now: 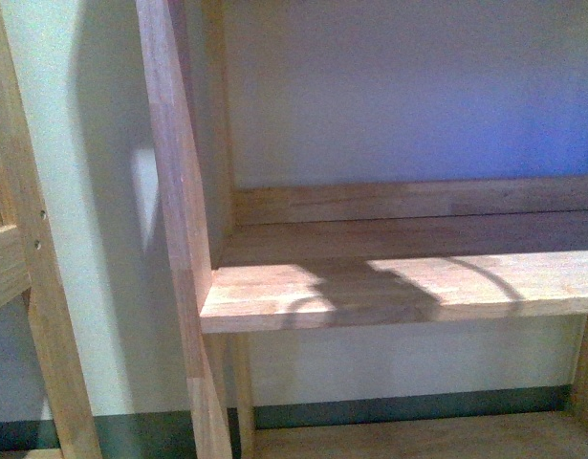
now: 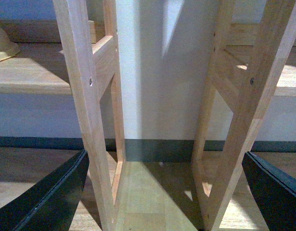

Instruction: Put away toys

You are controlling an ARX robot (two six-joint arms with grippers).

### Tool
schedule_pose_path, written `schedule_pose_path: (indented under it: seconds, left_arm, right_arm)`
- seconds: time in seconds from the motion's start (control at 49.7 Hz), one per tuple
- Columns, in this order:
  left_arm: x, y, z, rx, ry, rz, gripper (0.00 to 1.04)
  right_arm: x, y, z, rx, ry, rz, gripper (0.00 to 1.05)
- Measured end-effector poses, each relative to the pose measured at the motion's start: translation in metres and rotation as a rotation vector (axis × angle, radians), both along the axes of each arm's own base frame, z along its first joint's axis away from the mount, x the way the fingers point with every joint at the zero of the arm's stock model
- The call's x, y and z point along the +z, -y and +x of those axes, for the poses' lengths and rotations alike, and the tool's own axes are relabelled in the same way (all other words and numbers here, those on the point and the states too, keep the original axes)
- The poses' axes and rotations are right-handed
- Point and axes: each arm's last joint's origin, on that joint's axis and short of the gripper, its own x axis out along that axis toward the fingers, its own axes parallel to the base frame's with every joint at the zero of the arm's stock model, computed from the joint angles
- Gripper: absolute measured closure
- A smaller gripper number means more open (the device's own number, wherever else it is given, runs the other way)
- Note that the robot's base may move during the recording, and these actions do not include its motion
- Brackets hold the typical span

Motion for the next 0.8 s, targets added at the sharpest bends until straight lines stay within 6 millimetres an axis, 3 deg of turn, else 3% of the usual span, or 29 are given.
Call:
schedule_pose_path:
  seconds: [0.181, 0.362, 0.563, 0.804]
  left_arm:
    - [0.0, 0.0, 0.0, 0.0, 0.0, 0.0, 0.06]
    - [0.0, 0.0, 0.0, 0.0, 0.0, 0.0, 0.06]
    - [0.0, 0.0, 0.0, 0.0, 0.0, 0.0, 0.06]
    - [0.0, 0.0, 0.0, 0.0, 0.0, 0.0, 0.06]
  right_arm:
    - [0.016, 0.016, -0.03, -0.043, 0.082, -0.059, 0.0]
    - [0.03, 0.034, -0.095, -0.033, 0.168, -0.103, 0.0]
    - [0.006, 0.033, -0.133, 0.019, 0.188, -0.154, 0.0]
    - [-0.037, 0.04, -0.203, -0.001, 0.278, -0.217, 0.0]
